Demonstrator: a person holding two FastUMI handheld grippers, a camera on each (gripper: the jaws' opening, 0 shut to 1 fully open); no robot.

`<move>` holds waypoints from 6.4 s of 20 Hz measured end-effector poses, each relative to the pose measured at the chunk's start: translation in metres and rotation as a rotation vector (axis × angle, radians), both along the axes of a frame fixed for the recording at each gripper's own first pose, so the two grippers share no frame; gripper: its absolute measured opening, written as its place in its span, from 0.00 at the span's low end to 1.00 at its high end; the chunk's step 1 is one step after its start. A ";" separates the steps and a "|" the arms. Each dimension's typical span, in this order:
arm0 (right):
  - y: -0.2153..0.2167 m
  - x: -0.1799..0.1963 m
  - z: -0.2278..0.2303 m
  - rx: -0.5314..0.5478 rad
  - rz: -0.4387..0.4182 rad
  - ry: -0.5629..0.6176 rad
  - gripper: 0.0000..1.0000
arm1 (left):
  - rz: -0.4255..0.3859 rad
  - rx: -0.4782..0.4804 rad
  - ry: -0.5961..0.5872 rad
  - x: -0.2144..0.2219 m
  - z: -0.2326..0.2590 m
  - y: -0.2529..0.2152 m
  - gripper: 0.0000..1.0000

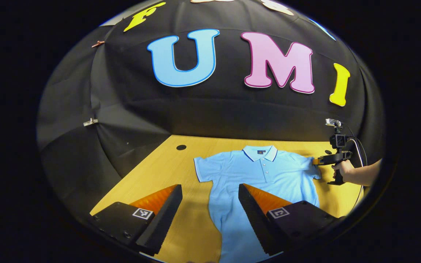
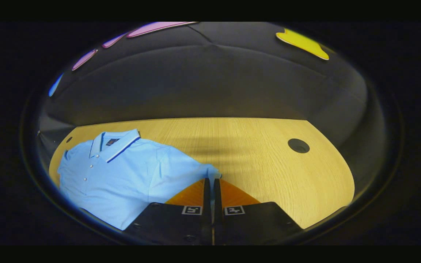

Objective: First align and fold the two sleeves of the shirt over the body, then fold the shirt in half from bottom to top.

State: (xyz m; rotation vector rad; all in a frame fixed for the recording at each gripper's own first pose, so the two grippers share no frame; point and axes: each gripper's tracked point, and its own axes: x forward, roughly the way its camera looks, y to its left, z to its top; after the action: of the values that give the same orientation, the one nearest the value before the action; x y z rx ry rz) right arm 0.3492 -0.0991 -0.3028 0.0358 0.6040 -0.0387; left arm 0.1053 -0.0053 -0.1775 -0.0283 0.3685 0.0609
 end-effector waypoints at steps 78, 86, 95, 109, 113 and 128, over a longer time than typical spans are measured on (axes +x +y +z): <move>0.070 -0.289 0.057 0.073 0.004 -0.148 0.99 | -0.482 -0.149 0.016 0.148 -0.042 -0.163 0.98; 0.099 -0.382 0.065 0.109 -0.009 -0.062 0.99 | -0.415 -0.112 0.141 -0.039 -0.075 -0.062 0.97; 0.138 -0.414 0.018 0.100 -0.011 0.056 0.98 | -0.277 -0.116 0.351 -0.124 -0.178 -0.045 0.98; 0.154 -0.411 -0.029 0.013 0.037 0.128 0.95 | -0.307 0.038 0.365 -0.109 -0.210 -0.061 0.88; 0.167 -0.410 -0.030 0.014 0.096 0.136 0.59 | -0.402 0.078 0.305 -0.110 -0.210 -0.082 0.53; 0.177 -0.406 -0.001 0.120 0.209 0.190 0.07 | -0.420 -0.046 0.391 -0.111 -0.184 -0.091 0.06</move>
State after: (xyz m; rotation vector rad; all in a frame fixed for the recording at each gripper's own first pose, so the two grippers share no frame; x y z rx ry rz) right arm -0.0569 0.0775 -0.3035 0.0859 0.7968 0.1988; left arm -0.0058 -0.0965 -0.3616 0.0160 0.7597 -0.3624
